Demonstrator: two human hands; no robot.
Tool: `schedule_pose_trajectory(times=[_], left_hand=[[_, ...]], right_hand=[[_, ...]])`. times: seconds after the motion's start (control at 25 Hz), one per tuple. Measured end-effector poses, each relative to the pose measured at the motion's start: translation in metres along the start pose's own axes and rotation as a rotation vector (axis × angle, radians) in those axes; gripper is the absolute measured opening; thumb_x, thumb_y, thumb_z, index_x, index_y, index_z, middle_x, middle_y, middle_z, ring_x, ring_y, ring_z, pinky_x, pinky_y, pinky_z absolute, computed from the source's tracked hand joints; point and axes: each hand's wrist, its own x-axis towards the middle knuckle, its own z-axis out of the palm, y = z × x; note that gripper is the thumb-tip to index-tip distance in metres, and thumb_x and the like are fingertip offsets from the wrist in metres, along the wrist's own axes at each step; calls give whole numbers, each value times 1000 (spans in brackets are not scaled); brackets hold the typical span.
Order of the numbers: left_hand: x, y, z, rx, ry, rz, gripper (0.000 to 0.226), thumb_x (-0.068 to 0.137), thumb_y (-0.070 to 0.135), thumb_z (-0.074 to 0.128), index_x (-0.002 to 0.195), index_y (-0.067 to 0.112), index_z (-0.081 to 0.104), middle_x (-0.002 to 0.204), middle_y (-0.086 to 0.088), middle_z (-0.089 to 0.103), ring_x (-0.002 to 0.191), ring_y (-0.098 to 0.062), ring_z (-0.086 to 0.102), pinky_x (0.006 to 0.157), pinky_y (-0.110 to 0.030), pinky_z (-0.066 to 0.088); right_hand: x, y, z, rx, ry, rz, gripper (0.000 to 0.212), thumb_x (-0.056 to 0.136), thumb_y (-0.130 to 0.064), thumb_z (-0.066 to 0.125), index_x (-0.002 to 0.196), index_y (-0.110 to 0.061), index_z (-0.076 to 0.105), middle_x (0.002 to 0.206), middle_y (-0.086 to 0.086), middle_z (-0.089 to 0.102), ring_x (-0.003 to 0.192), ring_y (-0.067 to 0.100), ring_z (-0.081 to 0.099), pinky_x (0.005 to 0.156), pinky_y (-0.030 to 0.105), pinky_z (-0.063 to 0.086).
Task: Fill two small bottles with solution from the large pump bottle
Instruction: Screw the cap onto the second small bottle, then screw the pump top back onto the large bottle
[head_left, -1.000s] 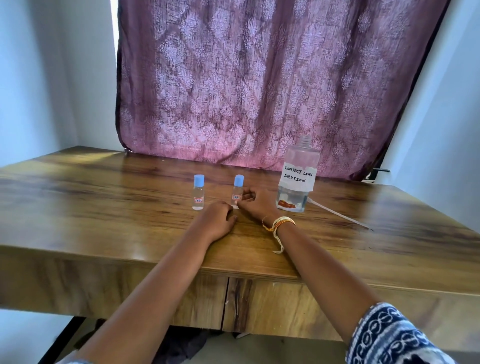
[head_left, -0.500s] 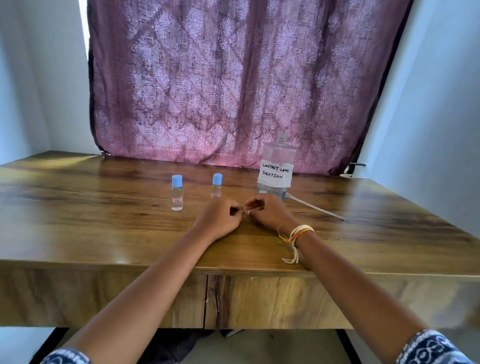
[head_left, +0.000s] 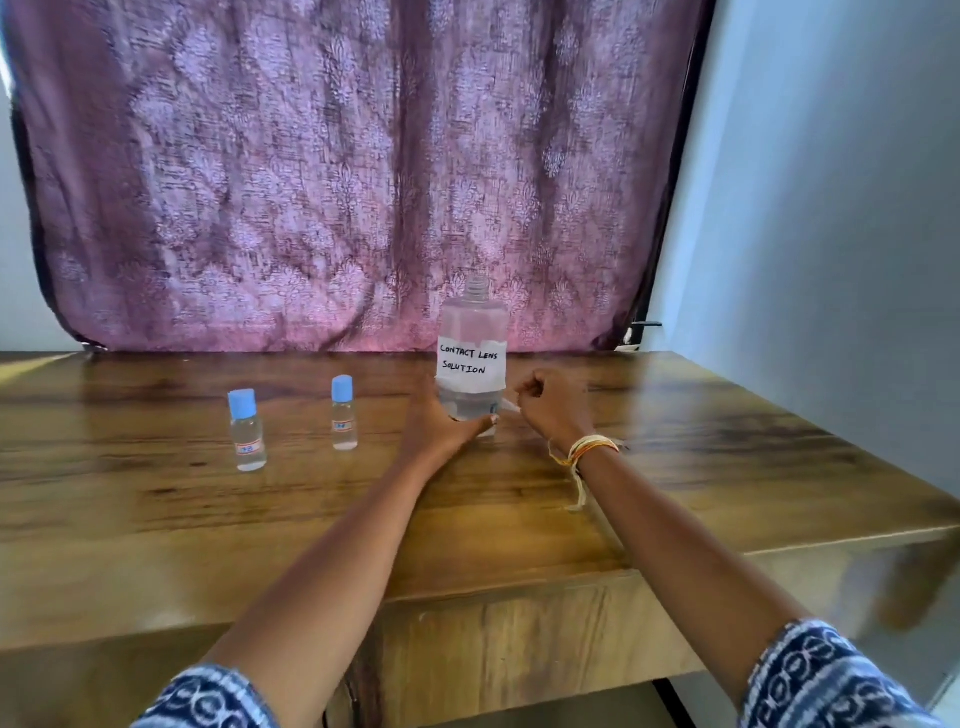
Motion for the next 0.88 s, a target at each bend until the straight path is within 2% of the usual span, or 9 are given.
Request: schedule_pose_trajectory(times=[0.12, 0.16, 0.28, 0.36, 0.44, 0.56, 0.64, 0.76, 0.88], left_hand=[[9, -8, 2, -7, -9, 27, 82, 60, 36, 89, 128, 23, 44, 127, 0, 58, 113, -18, 57, 94, -35, 50], [10, -10, 2, 2, -1, 30, 82, 60, 35, 89, 128, 22, 45, 128, 0, 58, 114, -18, 57, 95, -35, 49], [13, -14, 5, 15, 9, 36, 80, 64, 34, 87, 130, 21, 44, 130, -1, 58, 116, -19, 57, 95, -33, 48], [13, -14, 6, 6, 7, 39, 78, 67, 33, 86, 131, 20, 44, 131, -1, 57, 117, -19, 56, 92, -29, 46], [13, -13, 5, 0, 6, 41, 73, 70, 30, 84, 130, 18, 44, 130, -1, 58, 112, -15, 55, 88, -25, 43], [14, -13, 3, -13, -4, 26, 68, 74, 27, 82, 130, 16, 44, 128, -1, 59, 105, -10, 52, 86, -24, 41], [16, -14, 1, -30, -8, 20, 66, 75, 27, 80, 129, 16, 43, 128, -4, 60, 109, -17, 57, 89, -28, 44], [18, -16, 0, -51, -26, 5, 72, 72, 28, 83, 131, 15, 43, 118, 2, 58, 108, -17, 57, 92, -32, 47], [18, -18, -1, -46, -52, 17, 74, 61, 33, 87, 124, 18, 50, 118, 4, 62, 105, -14, 61, 91, -33, 51]], right_hand=[[36, 8, 27, -7, -122, -6, 26, 75, -33, 67, 98, -20, 68, 95, -1, 73, 86, 17, 66, 77, 37, 56], [42, 6, 31, -9, -164, -20, 24, 77, -31, 65, 98, -20, 69, 96, 0, 73, 86, 18, 67, 78, 38, 57], [46, -3, 31, -24, -272, -83, 17, 84, -10, 61, 95, -13, 73, 99, 7, 74, 88, 22, 68, 76, 33, 54], [50, 0, 32, -34, -313, -106, 17, 84, -11, 65, 97, -11, 75, 102, 8, 74, 91, 22, 68, 73, 30, 50], [51, 2, 30, -52, -334, -111, 16, 83, -13, 68, 97, -10, 75, 98, 6, 74, 85, 19, 66, 71, 25, 43], [51, 1, 26, -37, -306, -88, 3, 78, -9, 72, 80, -10, 74, 76, -2, 69, 67, 9, 59, 65, 22, 43], [49, 0, 19, -4, -289, -77, 9, 75, -4, 73, 70, -10, 70, 62, -7, 61, 54, -3, 54, 54, 11, 40], [48, -11, -3, 128, -201, -32, 9, 73, -7, 78, 81, -4, 75, 61, -6, 64, 50, -5, 54, 52, 11, 42], [63, -28, -31, 311, -113, 32, 8, 72, -11, 81, 72, -13, 73, 56, -5, 64, 45, 0, 55, 47, 13, 45]])
